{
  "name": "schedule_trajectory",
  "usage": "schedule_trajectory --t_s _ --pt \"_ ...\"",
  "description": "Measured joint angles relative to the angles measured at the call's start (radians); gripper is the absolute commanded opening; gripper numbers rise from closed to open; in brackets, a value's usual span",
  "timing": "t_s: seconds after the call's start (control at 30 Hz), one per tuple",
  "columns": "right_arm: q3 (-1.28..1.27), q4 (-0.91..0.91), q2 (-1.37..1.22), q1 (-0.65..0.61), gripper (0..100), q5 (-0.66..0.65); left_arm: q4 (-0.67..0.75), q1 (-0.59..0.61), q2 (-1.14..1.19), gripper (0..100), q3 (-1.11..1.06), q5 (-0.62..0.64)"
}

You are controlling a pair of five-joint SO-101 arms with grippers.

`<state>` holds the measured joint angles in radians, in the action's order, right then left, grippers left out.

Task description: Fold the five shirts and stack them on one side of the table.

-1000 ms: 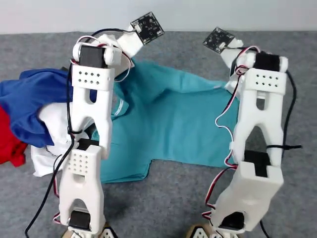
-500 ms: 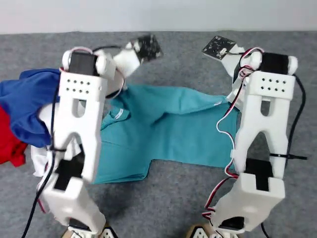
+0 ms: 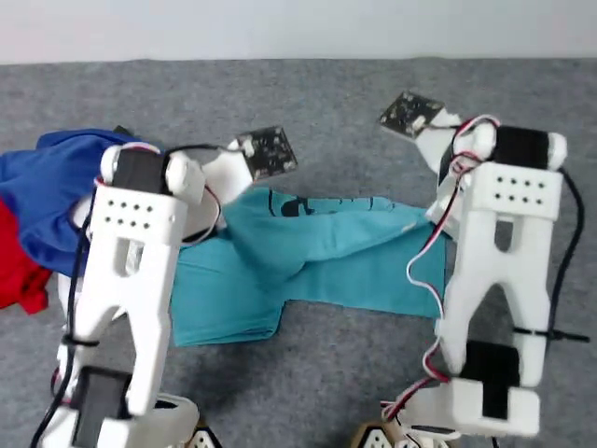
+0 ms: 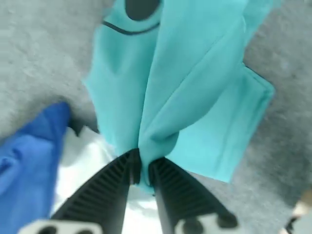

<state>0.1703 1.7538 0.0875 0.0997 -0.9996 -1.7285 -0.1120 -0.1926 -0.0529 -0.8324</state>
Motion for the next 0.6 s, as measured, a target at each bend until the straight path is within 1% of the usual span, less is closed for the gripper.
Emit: schedule_trajectory --t_s 0.23,0.3,0.47,0.6 --pt "-0.16 -0.009 0.049 0.008 1.1 -0.012 0.003 0.0 -0.04 1 -0.229 -0.017" --pt "-0.196 -0.031 0.044 0.011 1.1 -0.012 0.026 0.005 -0.032 1 -0.272 -0.017" --pt "-0.273 -0.147 -0.002 0.017 1.1 -0.012 0.103 0.06 0.032 1 -0.302 -0.014" --pt "-0.296 -0.226 -0.063 0.014 1.1 -0.012 0.178 0.11 0.127 1 -0.302 -0.014"
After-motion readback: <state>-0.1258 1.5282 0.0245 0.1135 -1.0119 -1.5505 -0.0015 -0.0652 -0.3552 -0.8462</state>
